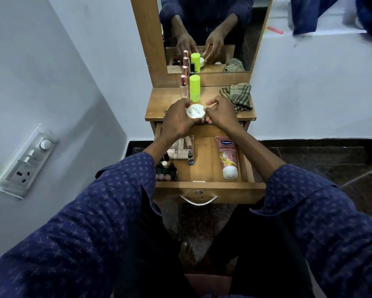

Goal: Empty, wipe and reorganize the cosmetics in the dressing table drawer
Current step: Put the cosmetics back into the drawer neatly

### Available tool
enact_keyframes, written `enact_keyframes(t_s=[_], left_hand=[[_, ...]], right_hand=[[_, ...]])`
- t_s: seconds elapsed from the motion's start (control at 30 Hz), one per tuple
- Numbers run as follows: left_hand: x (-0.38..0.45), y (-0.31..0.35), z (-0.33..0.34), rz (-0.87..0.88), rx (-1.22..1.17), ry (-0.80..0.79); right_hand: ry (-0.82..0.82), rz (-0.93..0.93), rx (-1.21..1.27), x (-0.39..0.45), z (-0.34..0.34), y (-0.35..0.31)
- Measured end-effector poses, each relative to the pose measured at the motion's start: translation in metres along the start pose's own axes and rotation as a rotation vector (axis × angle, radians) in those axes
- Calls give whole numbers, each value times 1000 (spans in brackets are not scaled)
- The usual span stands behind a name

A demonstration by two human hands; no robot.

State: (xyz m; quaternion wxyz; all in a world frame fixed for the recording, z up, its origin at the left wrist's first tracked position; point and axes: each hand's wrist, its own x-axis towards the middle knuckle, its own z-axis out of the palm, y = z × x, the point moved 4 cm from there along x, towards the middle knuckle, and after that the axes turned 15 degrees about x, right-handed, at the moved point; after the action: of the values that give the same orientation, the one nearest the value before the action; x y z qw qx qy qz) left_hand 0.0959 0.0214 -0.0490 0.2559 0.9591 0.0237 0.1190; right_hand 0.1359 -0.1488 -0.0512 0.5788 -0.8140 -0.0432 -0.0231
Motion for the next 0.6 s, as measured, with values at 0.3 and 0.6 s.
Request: enact_keyframes(t_s=[0.3,0.6], left_hand=[[-31,10,5,304,102,-89],[-34,0,36,285,151,-311]], right_hand=[[-167,275,247,-43,0,35],[-172,520,299,-61,14,64]])
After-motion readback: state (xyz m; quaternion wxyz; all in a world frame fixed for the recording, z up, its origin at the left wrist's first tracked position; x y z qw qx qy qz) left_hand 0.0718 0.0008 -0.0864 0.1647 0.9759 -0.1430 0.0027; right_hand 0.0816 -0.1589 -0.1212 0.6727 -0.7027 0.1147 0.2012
